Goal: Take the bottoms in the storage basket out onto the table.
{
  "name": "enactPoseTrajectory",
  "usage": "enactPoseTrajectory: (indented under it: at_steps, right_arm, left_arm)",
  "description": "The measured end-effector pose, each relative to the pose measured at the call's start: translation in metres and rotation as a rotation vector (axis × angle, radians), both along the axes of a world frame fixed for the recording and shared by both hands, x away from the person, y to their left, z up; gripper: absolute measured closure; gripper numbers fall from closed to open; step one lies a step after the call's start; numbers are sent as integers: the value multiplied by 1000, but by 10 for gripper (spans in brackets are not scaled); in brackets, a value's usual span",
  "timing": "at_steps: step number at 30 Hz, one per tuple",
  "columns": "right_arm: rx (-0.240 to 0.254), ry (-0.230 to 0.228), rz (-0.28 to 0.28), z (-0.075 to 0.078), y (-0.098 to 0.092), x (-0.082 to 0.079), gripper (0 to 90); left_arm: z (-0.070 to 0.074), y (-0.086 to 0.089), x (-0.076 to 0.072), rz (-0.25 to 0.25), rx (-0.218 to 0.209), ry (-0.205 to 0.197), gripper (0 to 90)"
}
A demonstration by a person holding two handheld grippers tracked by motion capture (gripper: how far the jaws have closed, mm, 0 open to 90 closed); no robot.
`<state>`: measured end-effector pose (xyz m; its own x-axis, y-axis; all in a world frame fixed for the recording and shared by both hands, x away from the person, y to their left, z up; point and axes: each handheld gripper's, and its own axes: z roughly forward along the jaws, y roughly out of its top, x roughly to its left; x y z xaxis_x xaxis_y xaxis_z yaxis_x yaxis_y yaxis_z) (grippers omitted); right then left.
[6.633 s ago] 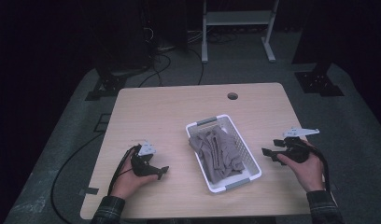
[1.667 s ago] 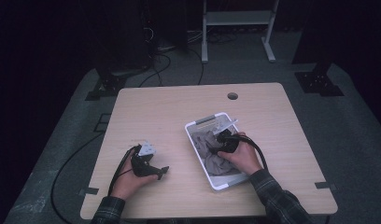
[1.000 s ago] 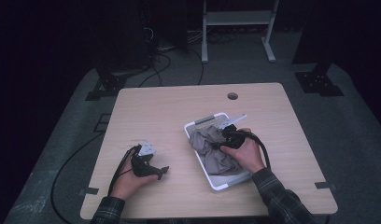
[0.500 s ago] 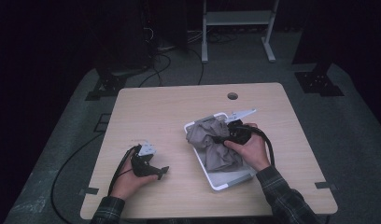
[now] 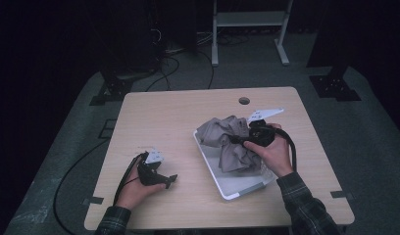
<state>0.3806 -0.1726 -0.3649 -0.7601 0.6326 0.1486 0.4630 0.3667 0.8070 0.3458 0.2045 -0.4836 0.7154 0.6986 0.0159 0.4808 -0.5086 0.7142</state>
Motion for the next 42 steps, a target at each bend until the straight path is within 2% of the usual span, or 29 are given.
enactPoseTrajectory:
  at_steps: [14,27,34,42]
  right_arm:
    - [29,-46,-51,18,-26,-3,698]
    - [24,-80,-111,29,-51,-4,698]
    - [27,-100,-178,33,-75,-2,698]
    - [21,-99,-242,31,-96,1,698]
  left_arm:
    - [0,0,0,-1,2,-1,0]
    - [0,0,0,-1,2,-1,0]
    - [0,0,0,-1,3,-1,0]
    - [0,0,0,1,0,0,0]
